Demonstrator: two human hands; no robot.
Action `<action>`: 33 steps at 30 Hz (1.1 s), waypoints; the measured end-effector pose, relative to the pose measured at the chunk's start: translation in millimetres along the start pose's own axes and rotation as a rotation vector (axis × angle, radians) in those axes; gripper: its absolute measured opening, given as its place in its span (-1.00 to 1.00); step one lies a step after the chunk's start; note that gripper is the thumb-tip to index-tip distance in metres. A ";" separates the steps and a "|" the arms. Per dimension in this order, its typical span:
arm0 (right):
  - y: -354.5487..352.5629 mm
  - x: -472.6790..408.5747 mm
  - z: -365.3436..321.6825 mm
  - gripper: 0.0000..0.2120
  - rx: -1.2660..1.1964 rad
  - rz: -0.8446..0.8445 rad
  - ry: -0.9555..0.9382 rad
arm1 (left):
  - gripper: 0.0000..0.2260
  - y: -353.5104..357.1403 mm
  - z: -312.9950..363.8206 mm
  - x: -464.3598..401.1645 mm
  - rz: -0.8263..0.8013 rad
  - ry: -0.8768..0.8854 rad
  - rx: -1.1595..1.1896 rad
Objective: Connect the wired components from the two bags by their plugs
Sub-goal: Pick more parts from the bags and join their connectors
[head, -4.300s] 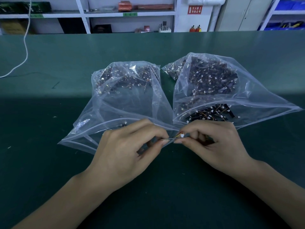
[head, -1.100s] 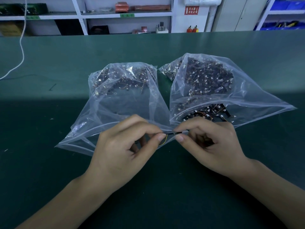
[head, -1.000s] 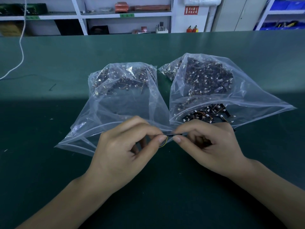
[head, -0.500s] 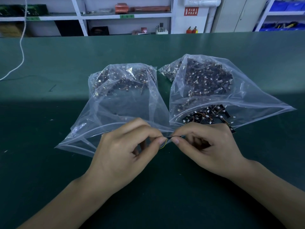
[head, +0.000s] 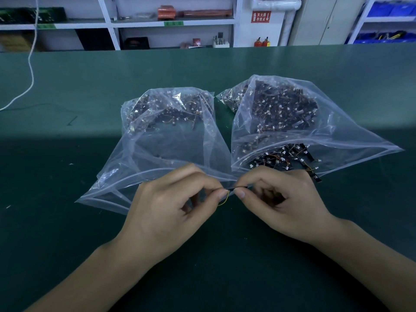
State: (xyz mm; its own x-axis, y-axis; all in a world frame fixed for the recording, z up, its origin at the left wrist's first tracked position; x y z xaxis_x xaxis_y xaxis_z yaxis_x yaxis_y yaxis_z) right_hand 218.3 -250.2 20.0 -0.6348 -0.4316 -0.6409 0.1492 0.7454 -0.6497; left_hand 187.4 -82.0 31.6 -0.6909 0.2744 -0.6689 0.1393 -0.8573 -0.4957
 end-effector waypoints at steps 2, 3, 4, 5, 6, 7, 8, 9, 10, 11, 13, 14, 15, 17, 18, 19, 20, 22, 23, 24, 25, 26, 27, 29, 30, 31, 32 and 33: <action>1.4 0.0 -1.3 -0.88 0.004 -0.009 -0.007 | -0.84 0.0 1.5 -0.3 -0.006 0.014 -0.034; 1.9 -0.1 -1.6 -0.88 0.006 -0.014 -0.010 | -0.83 0.0 1.9 -0.5 -0.008 0.017 -0.048; 2.1 -0.3 -1.7 -0.87 0.007 -0.019 -0.012 | -0.83 0.0 2.0 -0.5 -0.010 0.016 -0.060; 1.9 -0.6 -1.5 -0.87 0.013 -0.022 -0.013 | -0.83 0.1 2.0 -0.7 -0.013 0.011 -0.073; 1.5 -0.9 -1.1 -0.87 0.020 -0.025 -0.013 | -0.84 -0.1 1.8 -0.9 -0.015 0.005 -0.088; 0.8 -1.1 -0.3 -0.87 0.028 -0.028 -0.012 | -0.84 -0.9 1.8 -1.3 -0.011 0.000 -0.100; 0.3 -1.3 1.0 -0.87 0.033 -0.031 -0.008 | -0.84 -2.6 1.8 -1.3 0.003 -0.006 -0.105; -0.3 -1.3 3.3 -0.87 0.038 -0.036 0.001 | -0.83 -5.3 1.8 -1.2 0.023 -0.011 -0.103; -1.2 -1.4 6.7 -0.88 0.045 -0.039 0.017 | -0.80 -8.2 1.9 -1.3 0.040 -0.012 -0.103; -2.9 -1.4 11.3 -0.88 0.059 -0.039 0.040 | -0.76 -10.9 2.2 -1.7 0.054 -0.007 -0.112; -9.3 -1.7 22.8 -0.88 0.099 -0.021 0.103 | -0.69 -15.2 2.1 -2.6 0.066 0.011 -0.150; -13.9 -1.7 30.0 -0.88 0.117 -0.003 0.149 | -0.66 -16.4 1.2 -2.9 0.064 0.018 -0.169; -19.1 -1.5 38.4 -0.89 0.137 0.019 0.208 | -0.64 -16.7 -0.2 -3.3 0.055 0.023 -0.190; -29.0 -0.3 55.3 -0.90 0.199 0.059 0.334 | -0.61 -15.7 -4.9 -4.8 0.022 0.017 -0.247; -32.3 1.0 63.2 -0.89 0.233 0.069 0.388 | -0.60 -14.7 -8.7 -5.5 -0.001 0.003 -0.278; -33.9 2.7 70.9 -0.85 0.264 0.068 0.434 | -0.60 -13.3 -13.2 -6.0 -0.028 -0.019 -0.304; -34.1 4.4 78.4 -0.83 0.291 0.055 0.473 | -0.61 -11.5 -18.0 -5.9 -0.057 -0.044 -0.328; -33.4 7.7 89.5 -0.82 0.347 0.028 0.521 | -0.68 -9.6 -26.8 -4.8 -0.104 -0.102 -0.380; -33.6 8.6 92.5 -0.82 0.382 0.022 0.528 | -0.72 -10.1 -31.0 -3.3 -0.115 -0.137 -0.408; -34.2 9.2 94.0 -0.83 0.415 0.019 0.527 | -0.77 -11.0 -35.4 -1.4 -0.124 -0.171 -0.444; -34.9 9.5 95.1 -0.85 0.438 0.022 0.525 | -0.81 -11.6 -40.1 0.6 -0.139 -0.204 -0.487; -36.3 9.6 95.2 -0.90 0.453 0.030 0.524 | -0.82 -11.8 -45.0 2.5 -0.157 -0.234 -0.529; -37.6 9.2 94.3 -0.95 0.459 0.041 0.519 | -0.81 -11.9 -49.7 4.3 -0.176 -0.260 -0.564; -39.7 7.4 91.1 -0.96 0.459 0.065 0.491 | -0.82 -14.5 -53.8 6.5 -0.183 -0.280 -0.616; -39.9 6.7 89.1 -0.94 0.453 0.075 0.474 | -0.83 -17.2 -53.4 6.2 -0.171 -0.278 -0.644; -39.7 6.1 86.9 -0.94 0.445 0.082 0.459 | -0.84 -20.4 -53.1 5.6 -0.160 -0.282 -0.671; -39.3 5.5 84.8 -0.92 0.441 0.086 0.449 | -0.82 -23.1 -53.7 5.2 -0.154 -0.289 -0.687; -38.7 5.5 83.6 -0.90 0.436 0.089 0.442 | -0.79 -25.5 -55.0 4.8 -0.154 -0.302 -0.693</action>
State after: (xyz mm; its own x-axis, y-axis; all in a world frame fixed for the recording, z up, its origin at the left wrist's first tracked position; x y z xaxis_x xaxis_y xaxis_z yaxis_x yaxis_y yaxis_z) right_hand 272.3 -323.9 7.5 -0.8454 -0.0569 -0.5311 0.4523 0.4527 -0.7684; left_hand 219.6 -34.8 10.5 -0.8881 0.1528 -0.4334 0.3695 -0.3232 -0.8712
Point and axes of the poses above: each hand's wrist, its own x-axis away from the middle knuckle, its own y-axis out of the palm, z = x × y, the point moved 10 cm from there along -x, towards the middle knuckle, and after that the axes turned 12 degrees about x, right-handed, at the moved point
